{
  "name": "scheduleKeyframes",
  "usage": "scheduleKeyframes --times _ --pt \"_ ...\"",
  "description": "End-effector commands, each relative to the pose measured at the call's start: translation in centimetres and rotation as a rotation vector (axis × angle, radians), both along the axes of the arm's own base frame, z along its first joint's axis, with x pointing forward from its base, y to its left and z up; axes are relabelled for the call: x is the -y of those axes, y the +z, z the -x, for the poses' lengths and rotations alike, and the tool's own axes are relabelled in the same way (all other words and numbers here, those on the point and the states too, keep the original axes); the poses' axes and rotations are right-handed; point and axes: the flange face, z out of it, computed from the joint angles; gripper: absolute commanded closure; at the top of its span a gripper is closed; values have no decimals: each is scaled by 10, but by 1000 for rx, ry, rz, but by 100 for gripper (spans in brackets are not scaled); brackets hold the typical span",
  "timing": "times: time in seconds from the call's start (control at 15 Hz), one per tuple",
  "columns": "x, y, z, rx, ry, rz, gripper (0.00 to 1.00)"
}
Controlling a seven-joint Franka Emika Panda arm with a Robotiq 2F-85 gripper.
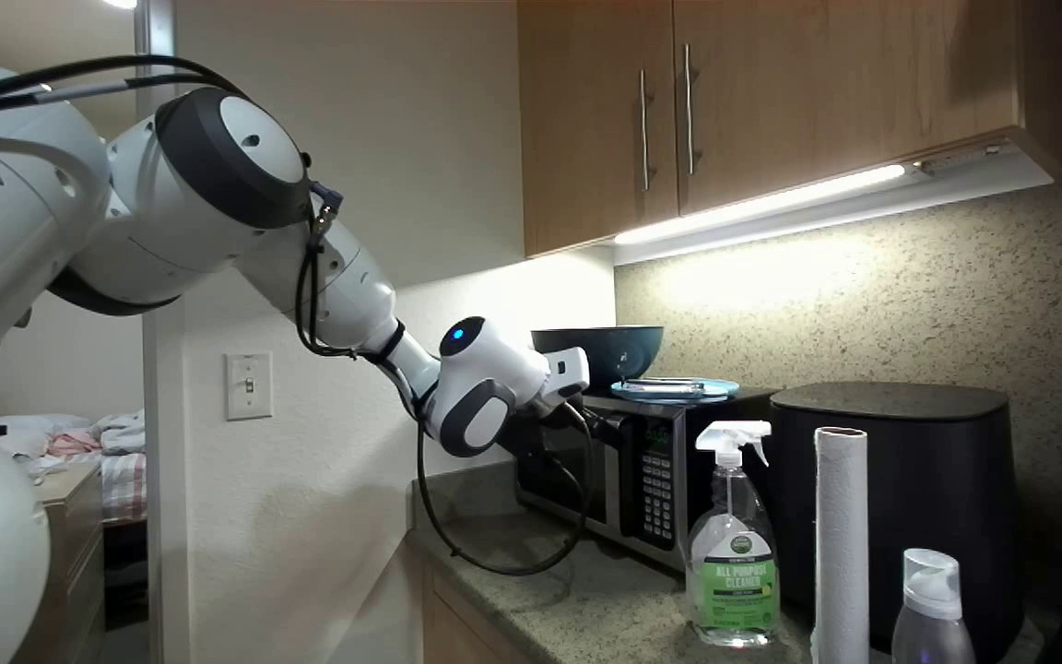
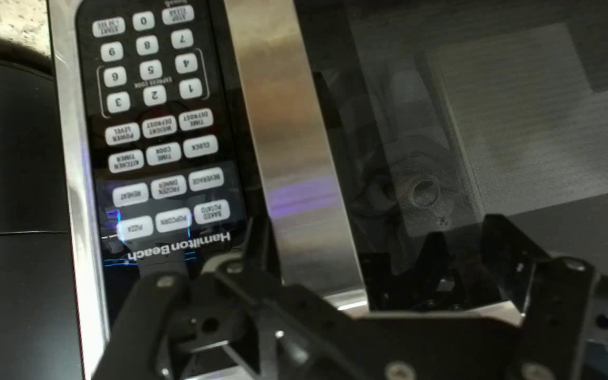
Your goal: Open the microwave door
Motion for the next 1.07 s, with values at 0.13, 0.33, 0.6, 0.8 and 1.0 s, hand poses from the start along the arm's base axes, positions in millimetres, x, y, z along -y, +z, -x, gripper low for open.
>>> scheduleKeyframes --times 0.13,0.33,0.6,0.8,1.0 --pt "-2 5 1 22 0 2 26" --pt "0 8 4 37 -8 9 45" --pt "6 13 7 57 -23 21 72" --pt "8 15 9 66 -29 26 89" --pt "7 16 10 67 -27 32 94"
